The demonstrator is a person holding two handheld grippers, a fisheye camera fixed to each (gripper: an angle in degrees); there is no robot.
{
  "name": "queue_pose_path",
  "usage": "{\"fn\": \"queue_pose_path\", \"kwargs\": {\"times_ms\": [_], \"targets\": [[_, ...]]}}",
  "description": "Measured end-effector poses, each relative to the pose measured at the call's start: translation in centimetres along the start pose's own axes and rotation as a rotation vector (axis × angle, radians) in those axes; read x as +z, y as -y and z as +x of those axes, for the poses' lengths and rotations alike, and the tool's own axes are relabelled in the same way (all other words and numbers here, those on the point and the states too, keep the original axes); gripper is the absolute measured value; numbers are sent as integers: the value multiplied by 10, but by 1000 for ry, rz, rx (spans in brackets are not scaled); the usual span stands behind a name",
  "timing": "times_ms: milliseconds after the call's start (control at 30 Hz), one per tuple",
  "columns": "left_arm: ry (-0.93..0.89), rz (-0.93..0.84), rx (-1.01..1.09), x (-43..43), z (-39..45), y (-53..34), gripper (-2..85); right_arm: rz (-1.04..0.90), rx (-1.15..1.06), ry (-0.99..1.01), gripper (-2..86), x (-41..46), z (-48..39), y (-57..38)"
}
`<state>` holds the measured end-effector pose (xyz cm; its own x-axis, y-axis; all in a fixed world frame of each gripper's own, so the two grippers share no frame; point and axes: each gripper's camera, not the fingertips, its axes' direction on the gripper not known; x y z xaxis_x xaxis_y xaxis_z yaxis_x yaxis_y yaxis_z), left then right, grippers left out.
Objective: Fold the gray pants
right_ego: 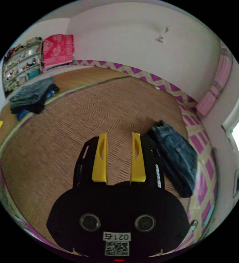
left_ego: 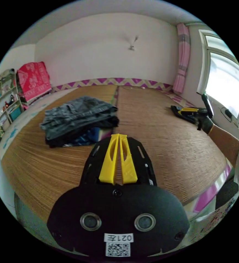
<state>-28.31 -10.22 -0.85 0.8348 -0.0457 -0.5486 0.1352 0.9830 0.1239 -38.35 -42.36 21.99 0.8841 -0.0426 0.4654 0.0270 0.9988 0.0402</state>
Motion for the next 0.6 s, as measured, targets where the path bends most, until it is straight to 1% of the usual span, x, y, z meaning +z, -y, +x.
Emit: {"fn": "queue_pose_path", "kwargs": {"times_ms": [100, 200, 267, 367, 500, 600], "targets": [[-90, -86, -4, 32, 41, -18, -9, -27, -2, -98, 107, 6, 28, -3], [-147, -158, 25, 55, 77, -36, -9, -145, -72, -138, 105, 28, 39, 12], [-149, -193, 39, 64, 94, -45, -10, -240, -170, -190, 124, 51, 35, 22], [-138, -229, 47, 75, 108, -57, -10, -302, -281, -213, 160, 74, 29, 28], [-141, -265, 45, 85, 115, -64, -10, -291, -254, -183, 139, 77, 35, 35], [-113, -285, 81, 90, 127, -69, -9, -268, -319, -285, 91, 78, 26, 31]]}}
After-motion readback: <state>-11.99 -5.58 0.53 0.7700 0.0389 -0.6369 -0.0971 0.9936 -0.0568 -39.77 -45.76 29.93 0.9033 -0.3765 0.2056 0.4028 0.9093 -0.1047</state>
